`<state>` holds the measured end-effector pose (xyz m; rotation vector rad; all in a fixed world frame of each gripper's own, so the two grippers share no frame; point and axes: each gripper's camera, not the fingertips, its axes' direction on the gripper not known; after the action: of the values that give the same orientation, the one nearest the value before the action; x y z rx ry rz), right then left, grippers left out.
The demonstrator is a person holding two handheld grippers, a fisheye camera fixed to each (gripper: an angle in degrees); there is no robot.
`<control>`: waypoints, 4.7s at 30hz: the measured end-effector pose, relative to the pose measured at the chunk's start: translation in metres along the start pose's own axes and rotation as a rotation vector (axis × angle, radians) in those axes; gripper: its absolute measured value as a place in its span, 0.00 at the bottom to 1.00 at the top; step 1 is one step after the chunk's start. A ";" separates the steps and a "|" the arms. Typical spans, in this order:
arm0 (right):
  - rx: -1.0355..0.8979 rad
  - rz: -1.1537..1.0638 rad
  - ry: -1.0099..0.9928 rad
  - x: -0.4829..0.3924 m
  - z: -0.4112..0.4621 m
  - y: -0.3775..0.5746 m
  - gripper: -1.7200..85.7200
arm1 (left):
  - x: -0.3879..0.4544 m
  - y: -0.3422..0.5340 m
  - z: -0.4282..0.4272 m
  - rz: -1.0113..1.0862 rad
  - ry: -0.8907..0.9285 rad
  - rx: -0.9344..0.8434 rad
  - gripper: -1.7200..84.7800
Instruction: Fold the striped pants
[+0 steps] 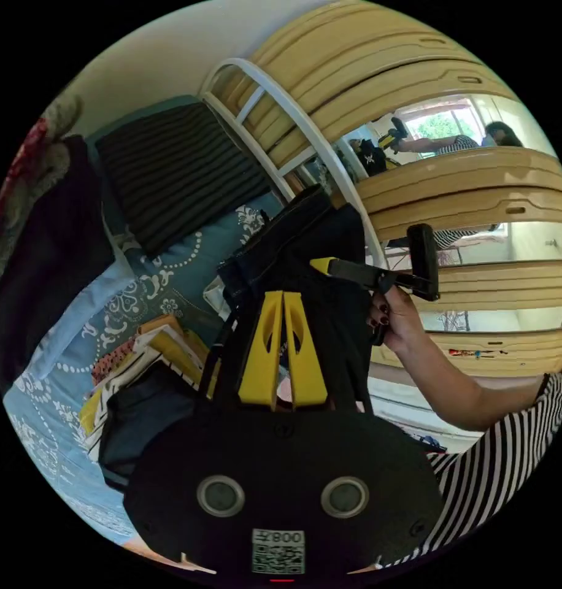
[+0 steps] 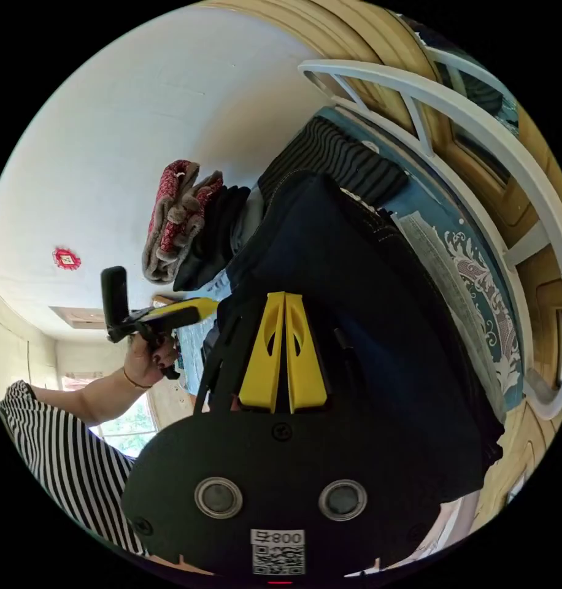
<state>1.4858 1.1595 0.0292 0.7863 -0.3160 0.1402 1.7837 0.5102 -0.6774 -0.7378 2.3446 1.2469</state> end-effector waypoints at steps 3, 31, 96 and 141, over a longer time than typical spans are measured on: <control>-0.012 -0.053 0.028 -0.018 -0.004 0.008 0.02 | 0.011 0.001 -0.024 0.057 -0.065 0.128 0.02; 0.004 -0.480 0.379 -0.133 0.063 0.117 0.02 | 0.005 -0.183 0.157 -0.413 -0.543 -0.042 0.17; -0.015 -0.914 -0.630 -0.447 0.423 0.621 0.07 | 1.117 0.677 -0.278 0.518 -0.104 1.384 0.05; -0.337 -0.951 -1.239 -0.622 0.665 0.628 0.03 | 0.914 1.014 -0.076 -0.667 -0.041 1.020 0.12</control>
<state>0.5972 1.1203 0.6871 0.5292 -1.0504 -1.3148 0.4390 0.6748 -0.4924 -0.9363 2.0163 -0.2255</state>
